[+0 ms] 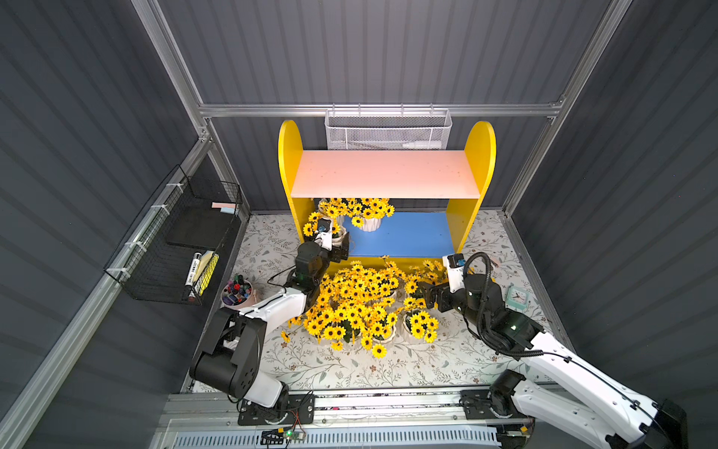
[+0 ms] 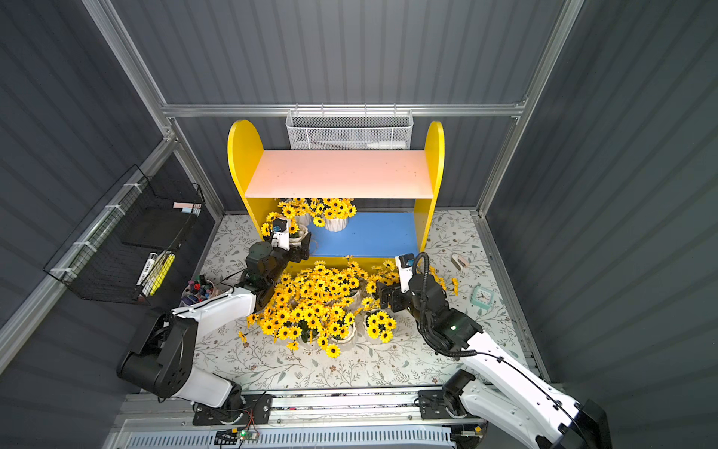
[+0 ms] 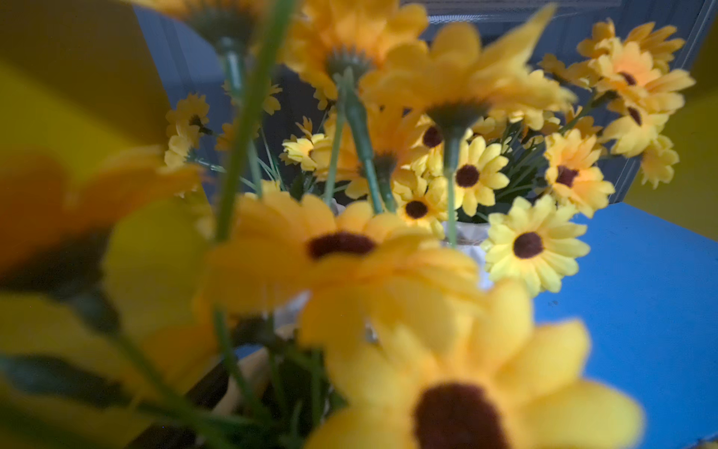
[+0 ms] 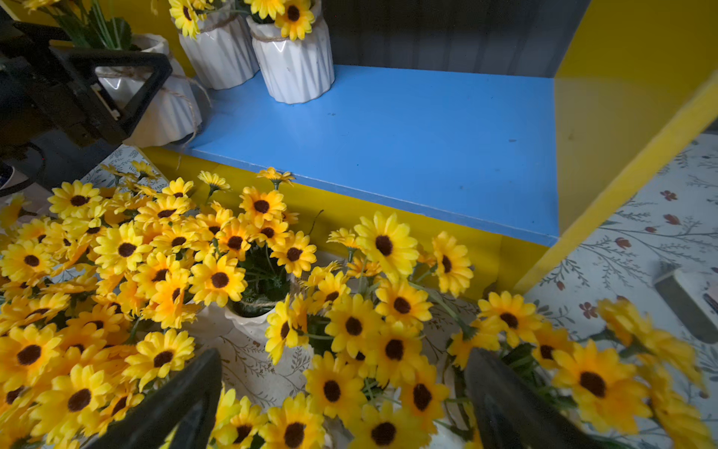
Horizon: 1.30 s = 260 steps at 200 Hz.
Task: Take the sunflower pots off the shelves
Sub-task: Pick up the sunflower pot from the shelf, then place the sunflower pot at the center of the board.
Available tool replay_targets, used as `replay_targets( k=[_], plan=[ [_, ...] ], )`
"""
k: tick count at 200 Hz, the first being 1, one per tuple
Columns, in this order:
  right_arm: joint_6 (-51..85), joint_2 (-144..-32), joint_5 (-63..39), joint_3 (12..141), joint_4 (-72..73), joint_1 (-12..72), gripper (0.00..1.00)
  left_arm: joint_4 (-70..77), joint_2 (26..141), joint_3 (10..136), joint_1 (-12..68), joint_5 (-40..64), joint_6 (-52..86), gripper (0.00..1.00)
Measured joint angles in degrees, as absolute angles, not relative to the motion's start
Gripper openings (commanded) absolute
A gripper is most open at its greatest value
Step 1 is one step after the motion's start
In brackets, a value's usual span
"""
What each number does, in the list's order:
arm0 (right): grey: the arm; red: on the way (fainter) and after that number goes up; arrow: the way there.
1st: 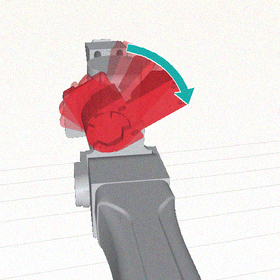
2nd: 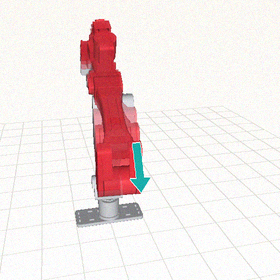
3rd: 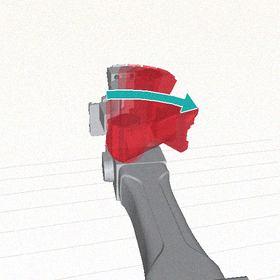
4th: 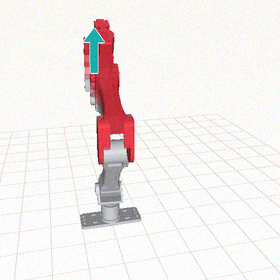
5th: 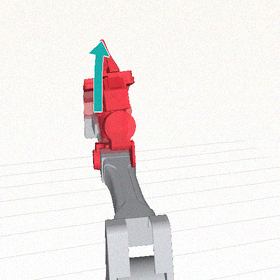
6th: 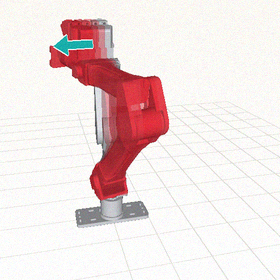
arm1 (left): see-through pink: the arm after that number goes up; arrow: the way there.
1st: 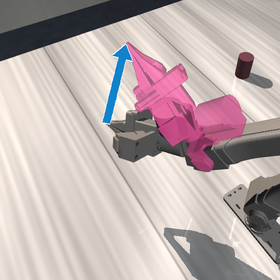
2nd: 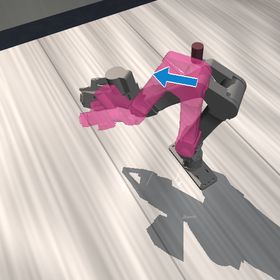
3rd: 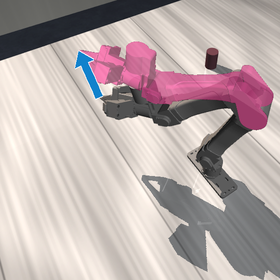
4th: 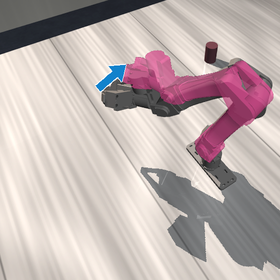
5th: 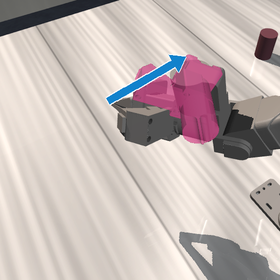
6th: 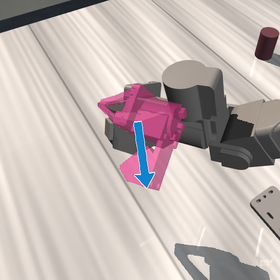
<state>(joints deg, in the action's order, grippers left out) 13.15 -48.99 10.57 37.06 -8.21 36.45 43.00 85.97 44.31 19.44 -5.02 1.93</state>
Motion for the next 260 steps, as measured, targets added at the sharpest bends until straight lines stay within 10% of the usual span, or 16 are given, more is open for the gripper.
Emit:
replay_targets(
  k=[260],
  plan=[
    [24.5, -43.1, 4.3, 40.4, -18.6, 13.6, 0.99, 26.1, 67.2, 42.3, 48.9, -2.0, 1.5, 0.0]
  ],
)
